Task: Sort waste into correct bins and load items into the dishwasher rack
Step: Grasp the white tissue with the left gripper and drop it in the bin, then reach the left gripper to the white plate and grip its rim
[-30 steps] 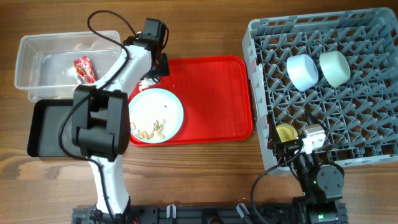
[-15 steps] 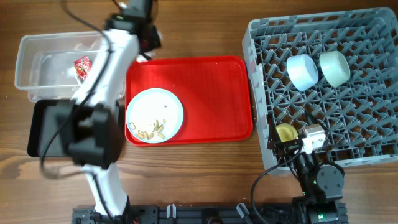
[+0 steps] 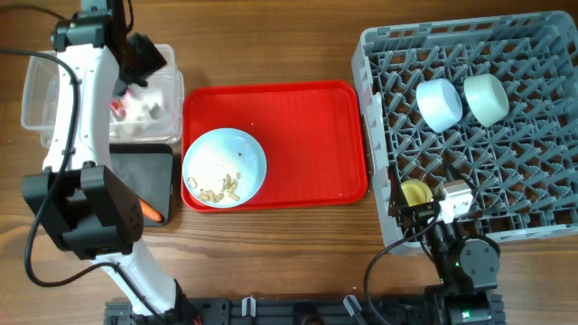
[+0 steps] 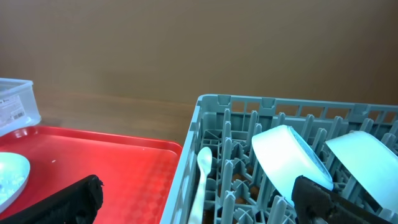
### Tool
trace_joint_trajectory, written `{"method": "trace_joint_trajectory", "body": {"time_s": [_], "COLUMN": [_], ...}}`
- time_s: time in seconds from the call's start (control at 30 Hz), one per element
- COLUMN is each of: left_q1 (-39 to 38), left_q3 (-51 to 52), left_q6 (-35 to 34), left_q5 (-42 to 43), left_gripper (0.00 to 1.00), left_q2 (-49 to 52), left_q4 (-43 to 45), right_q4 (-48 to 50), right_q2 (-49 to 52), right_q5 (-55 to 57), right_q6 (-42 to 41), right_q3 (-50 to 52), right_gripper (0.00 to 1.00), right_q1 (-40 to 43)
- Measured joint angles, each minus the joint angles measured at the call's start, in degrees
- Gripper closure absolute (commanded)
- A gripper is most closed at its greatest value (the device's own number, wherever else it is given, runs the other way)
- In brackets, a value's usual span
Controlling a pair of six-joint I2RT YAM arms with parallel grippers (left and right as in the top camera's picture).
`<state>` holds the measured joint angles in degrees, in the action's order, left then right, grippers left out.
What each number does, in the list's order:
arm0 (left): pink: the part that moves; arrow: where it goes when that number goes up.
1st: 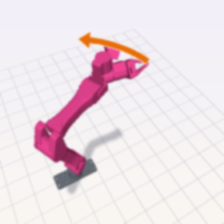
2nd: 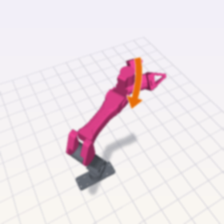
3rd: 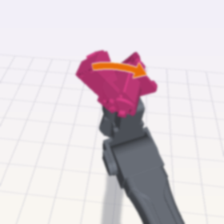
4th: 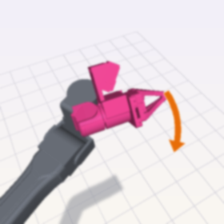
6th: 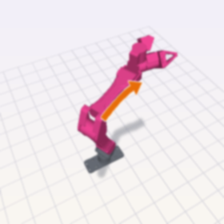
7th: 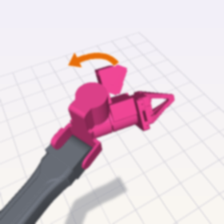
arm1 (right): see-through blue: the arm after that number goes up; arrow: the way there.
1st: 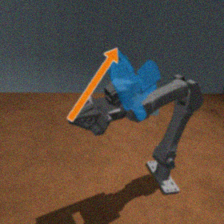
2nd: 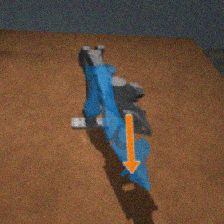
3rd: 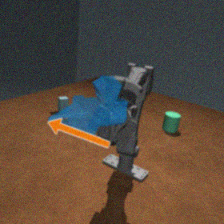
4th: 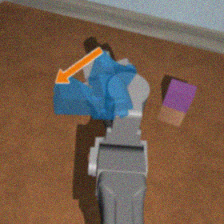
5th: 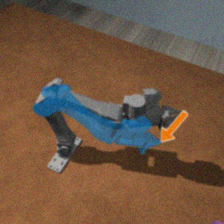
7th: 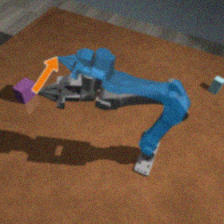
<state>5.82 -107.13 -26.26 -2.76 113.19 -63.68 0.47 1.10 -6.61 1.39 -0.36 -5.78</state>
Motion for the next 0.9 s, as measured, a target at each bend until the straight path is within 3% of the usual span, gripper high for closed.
{"method": "trace_joint_trajectory", "body": {"time_s": [0.07, 0.23, 0.3, 0.37, 0.47, 0.63, 0.8, 0.9], "left_q1": [-0.66, -8.96, -14.34, -19.69, -28.76, -37.16, -39.82, -39.95], "left_q3": [0.02, 0.02, 0.04, 0.7, 6.4, 18.18, 25.83, 29.81], "left_q6": [0.44, 2.12, 2.25, 2.25, 2.4, 0.5, -2.38, -3.04], "left_q5": [3.41, 7.17, 6.54, 5.16, 2.56, -0.63, -3.98, -5.18], "left_gripper": [0.41, 0.42, 0.58, 0.61, 0.61, 0.78, 0.88, 0.87], "left_q2": [-0.24, -2.64, -3.39, -3.69, -4.02, -4.0, -4.0, -4.02], "left_q4": [-2.82, -9.99, -12.55, -13.44, -10.71, -2.23, 4.98, 9.86], "right_q4": [0.0, 0.0, -0.02, 0.0, -0.02, 0.0, 0.0, -0.02], "right_q2": [0.0, 0.0, 0.0, 0.0, 0.0, 0.0, 0.0, 0.0], "right_q5": [0.0, 0.0, 0.0, 0.0, 0.0, 0.0, 0.0, 0.0], "right_q6": [0.0, 0.0, 0.0, 0.0, 0.0, 0.0, 0.0, 0.0], "right_q3": [0.0, 0.0, 0.0, 0.0, 0.0, 0.0, 0.0, 0.0], "right_gripper": [0.0, 0.0, 0.0, 0.0, 0.0, 0.0, 0.0, 0.0], "right_q1": [0.0, 0.0, 0.0, 0.0, 0.0, 0.0, 0.0, 0.0]}}
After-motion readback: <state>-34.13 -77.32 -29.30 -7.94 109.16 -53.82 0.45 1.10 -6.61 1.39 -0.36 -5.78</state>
